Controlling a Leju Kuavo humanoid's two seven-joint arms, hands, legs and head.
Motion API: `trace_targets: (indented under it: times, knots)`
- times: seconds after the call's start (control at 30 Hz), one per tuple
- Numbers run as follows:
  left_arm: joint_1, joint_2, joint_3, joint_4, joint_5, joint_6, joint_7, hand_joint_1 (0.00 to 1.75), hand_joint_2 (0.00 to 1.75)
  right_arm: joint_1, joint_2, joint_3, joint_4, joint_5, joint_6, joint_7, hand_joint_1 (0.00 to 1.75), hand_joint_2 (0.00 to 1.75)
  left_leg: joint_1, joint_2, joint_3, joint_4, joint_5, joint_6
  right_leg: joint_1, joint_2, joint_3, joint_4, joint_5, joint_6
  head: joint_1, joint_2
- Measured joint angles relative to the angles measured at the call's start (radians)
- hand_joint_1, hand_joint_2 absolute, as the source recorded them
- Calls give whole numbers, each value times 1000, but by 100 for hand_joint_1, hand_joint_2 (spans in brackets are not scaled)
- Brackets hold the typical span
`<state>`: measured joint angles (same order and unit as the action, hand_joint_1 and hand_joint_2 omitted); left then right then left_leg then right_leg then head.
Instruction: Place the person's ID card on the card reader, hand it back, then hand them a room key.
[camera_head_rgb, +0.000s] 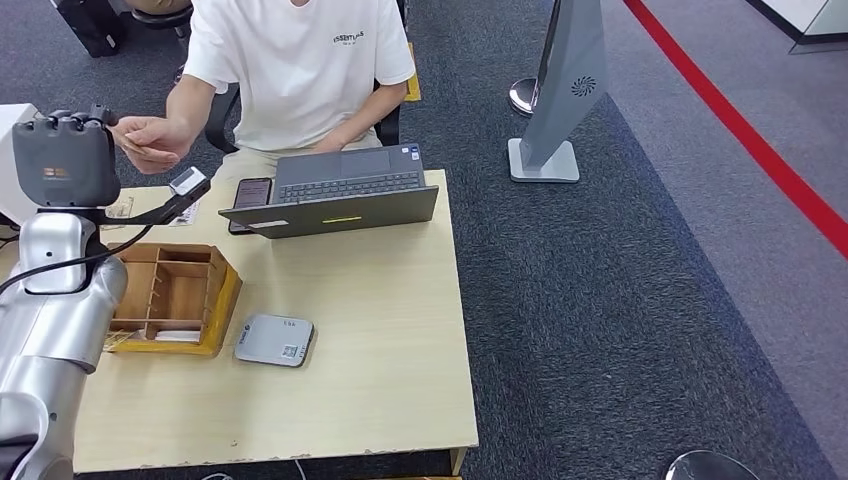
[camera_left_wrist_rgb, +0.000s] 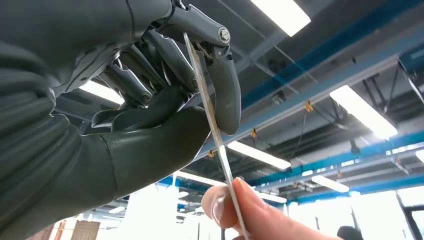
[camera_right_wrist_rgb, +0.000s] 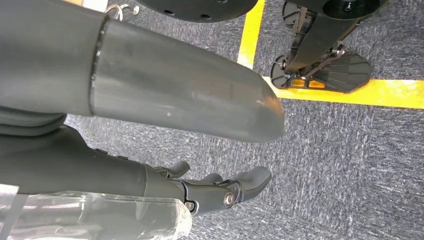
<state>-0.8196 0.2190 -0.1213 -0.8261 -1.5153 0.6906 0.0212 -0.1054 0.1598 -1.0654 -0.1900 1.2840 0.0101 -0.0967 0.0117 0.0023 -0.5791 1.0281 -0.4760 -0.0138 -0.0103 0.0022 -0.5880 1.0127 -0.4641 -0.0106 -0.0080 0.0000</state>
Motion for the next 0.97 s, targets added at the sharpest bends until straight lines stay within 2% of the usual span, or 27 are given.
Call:
trace_targets:
  times: [0.1,0.63,0.73,0.83,0.97]
  knots:
    - [-8,-5,4,61,6,0,-4,0,175,0,0,2,0,0,-1,2,0,0,0,0,-1,0,0,0,0,0,-1,0,0,0,0,0]
    - [-16,-20,13,151,38,-2,-24,0,175,0,0,2,0,0,0,2,0,0,0,0,-1,0,0,0,0,0,-1,0,0,0,0,0]
    - [-12,-22,14,149,54,1,-57,0,175,0,0,2,0,0,0,-1,0,0,0,0,-1,0,0,0,0,0,-1,0,0,0,0,0]
    - [39,-36,14,80,76,-2,-106,0,175,1,0,2,0,-7,-3,-7,0,0,0,0,-1,0,0,0,0,0,-1,0,0,0,0,0]
    - [207,-58,2,-160,86,-40,-127,0,175,4,0,-3,0,-36,-17,-10,0,0,-1,3,-1,0,-2,1,-1,3,-1,-1,-1,0,0,0]
